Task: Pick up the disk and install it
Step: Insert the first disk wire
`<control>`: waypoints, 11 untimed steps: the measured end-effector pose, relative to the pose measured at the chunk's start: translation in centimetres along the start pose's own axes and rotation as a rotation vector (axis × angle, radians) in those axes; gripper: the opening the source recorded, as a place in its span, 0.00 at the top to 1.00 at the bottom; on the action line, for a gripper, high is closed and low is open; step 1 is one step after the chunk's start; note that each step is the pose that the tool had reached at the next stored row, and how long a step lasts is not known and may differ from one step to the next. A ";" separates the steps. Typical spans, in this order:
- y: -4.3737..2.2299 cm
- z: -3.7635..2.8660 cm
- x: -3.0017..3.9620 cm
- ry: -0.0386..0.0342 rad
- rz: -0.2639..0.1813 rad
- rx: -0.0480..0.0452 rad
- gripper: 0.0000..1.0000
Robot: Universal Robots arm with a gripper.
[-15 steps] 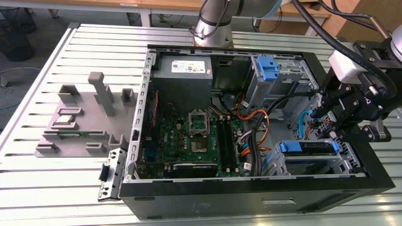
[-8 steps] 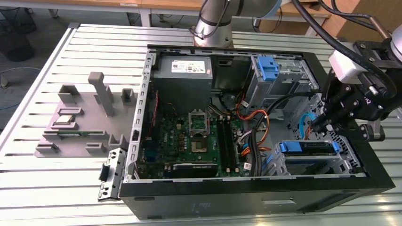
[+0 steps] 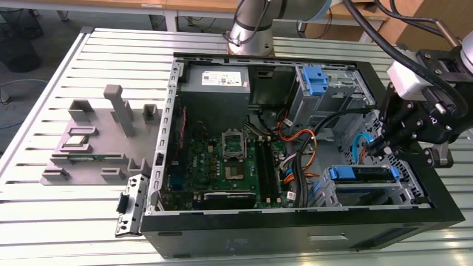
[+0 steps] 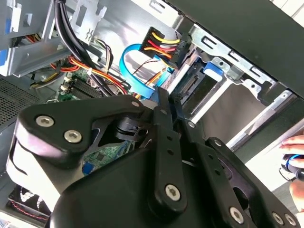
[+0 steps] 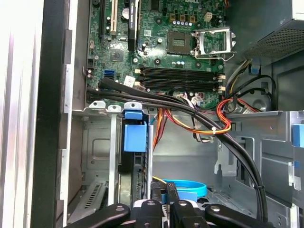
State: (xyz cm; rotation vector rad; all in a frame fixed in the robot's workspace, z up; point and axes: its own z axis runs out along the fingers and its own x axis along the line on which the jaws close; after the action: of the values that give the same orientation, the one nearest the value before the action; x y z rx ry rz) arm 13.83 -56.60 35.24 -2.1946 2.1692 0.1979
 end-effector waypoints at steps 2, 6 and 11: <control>0.09 0.00 0.27 0.0001 -0.001 0.0052 0.84; 0.50 0.17 0.81 0.0004 -0.003 0.0234 0.84; 1.18 0.46 1.18 0.0008 -0.006 0.0446 0.84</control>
State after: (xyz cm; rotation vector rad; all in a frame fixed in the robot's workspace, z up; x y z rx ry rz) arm 12.64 -57.73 34.70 -2.1779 2.1453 0.1468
